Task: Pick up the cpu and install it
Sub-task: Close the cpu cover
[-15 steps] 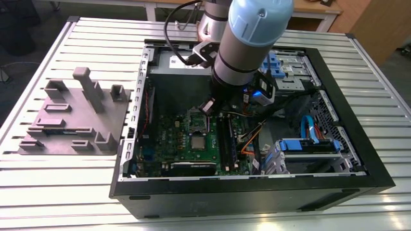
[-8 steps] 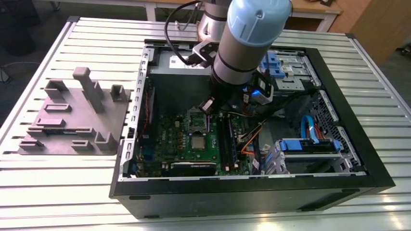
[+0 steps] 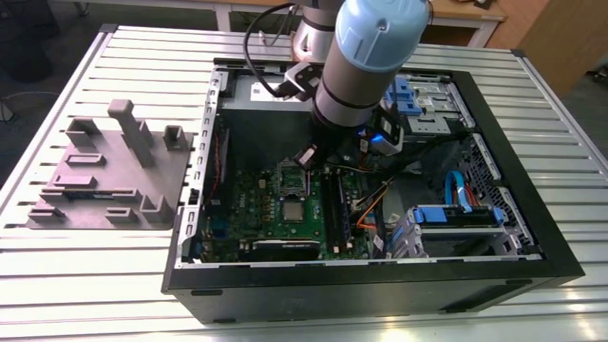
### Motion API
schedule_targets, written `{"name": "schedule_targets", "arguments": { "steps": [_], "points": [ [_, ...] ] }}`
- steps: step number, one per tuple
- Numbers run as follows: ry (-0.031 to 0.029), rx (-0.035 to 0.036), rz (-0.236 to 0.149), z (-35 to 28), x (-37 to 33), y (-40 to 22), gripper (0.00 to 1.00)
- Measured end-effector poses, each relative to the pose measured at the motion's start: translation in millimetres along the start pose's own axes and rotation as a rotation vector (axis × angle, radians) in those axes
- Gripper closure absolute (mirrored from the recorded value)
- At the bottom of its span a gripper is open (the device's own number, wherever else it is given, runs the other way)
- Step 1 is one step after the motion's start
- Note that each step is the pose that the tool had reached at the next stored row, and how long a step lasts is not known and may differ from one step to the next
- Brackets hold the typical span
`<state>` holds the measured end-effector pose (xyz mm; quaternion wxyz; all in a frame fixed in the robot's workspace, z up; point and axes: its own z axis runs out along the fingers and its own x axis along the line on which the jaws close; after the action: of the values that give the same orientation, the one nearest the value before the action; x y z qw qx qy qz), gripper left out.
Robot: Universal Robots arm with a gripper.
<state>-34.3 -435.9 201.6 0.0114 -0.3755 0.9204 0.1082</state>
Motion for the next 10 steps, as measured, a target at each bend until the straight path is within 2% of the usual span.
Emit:
{"name": "schedule_targets", "arguments": {
  "steps": [6,10],
  "points": [
    [0.0012,0.0012,0.000,1.4,0.8,0.4,0.90],
    [0.0127,0.0131,0.001,-0.2,1.3,1.2,0.90]
  ]
}}
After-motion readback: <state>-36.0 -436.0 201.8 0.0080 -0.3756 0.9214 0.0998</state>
